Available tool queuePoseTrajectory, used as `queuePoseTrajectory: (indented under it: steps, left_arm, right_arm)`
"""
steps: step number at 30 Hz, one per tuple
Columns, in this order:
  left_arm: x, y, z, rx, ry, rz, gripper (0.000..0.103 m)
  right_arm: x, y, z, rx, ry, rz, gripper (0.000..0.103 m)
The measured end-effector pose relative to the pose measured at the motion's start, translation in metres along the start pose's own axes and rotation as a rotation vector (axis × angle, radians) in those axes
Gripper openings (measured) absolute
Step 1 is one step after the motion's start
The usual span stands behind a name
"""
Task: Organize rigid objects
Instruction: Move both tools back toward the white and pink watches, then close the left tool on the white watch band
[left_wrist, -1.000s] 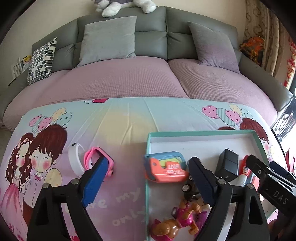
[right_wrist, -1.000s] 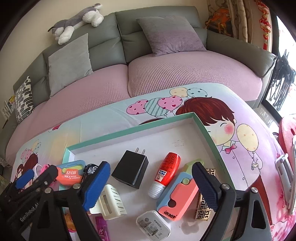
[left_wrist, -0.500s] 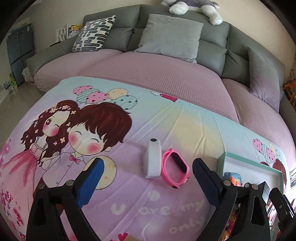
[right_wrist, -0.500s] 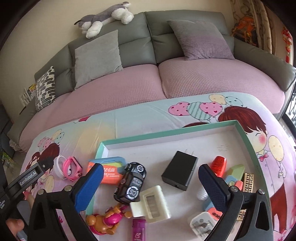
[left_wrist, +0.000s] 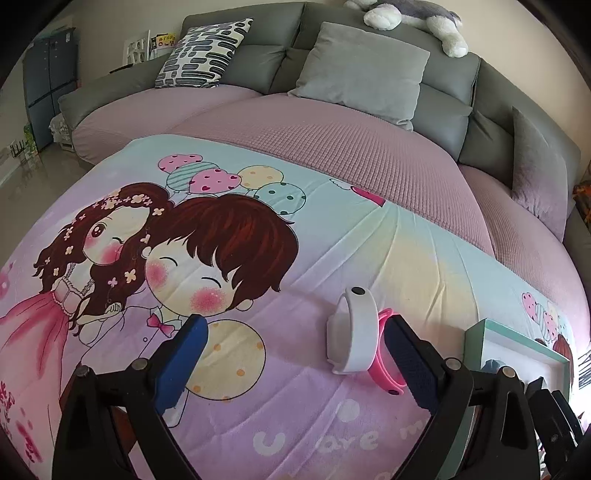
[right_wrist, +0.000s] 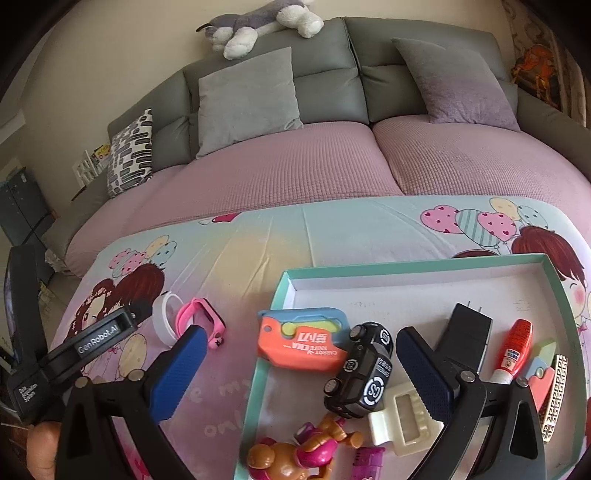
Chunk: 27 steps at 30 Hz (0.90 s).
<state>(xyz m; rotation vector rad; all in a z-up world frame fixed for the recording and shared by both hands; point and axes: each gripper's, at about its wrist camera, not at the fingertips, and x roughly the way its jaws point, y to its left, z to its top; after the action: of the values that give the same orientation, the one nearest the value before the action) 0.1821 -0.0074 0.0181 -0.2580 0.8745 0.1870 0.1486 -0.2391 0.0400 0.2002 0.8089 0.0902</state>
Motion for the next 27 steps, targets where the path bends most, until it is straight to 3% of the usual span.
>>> queuePoseTrajectory:
  steps: [6,10,13,16,18,21,27]
  left_arm:
    - [0.012,0.001,0.003,0.035,0.002,-0.001,0.096]
    - [0.017,-0.001,0.004,0.041,0.011,-0.042,0.092]
    - [0.018,-0.006,0.004,0.050,0.008,-0.087,0.081]
    - [0.019,-0.012,0.004,0.066,0.016,-0.111,0.078]
    - [0.023,-0.015,0.003,0.071,0.032,-0.125,0.057]
    - [0.025,-0.017,0.001,0.081,0.043,-0.139,0.054]
    - [0.023,-0.015,0.001,0.068,0.049,-0.178,0.033]
  right_arm:
    - [0.007,0.016,0.007,-0.031,-0.015,-0.003,0.103]
    - [0.013,0.017,0.009,-0.024,-0.004,0.003,0.103]
    - [0.015,0.019,0.012,-0.031,-0.009,-0.006,0.103]
    - [0.017,0.018,0.015,-0.028,-0.011,0.001,0.103]
    - [0.020,0.019,0.016,-0.028,-0.008,0.001,0.103]
    - [0.023,0.019,0.017,-0.027,0.000,0.000,0.103]
    - [0.028,0.028,0.023,-0.064,0.009,0.027,0.103]
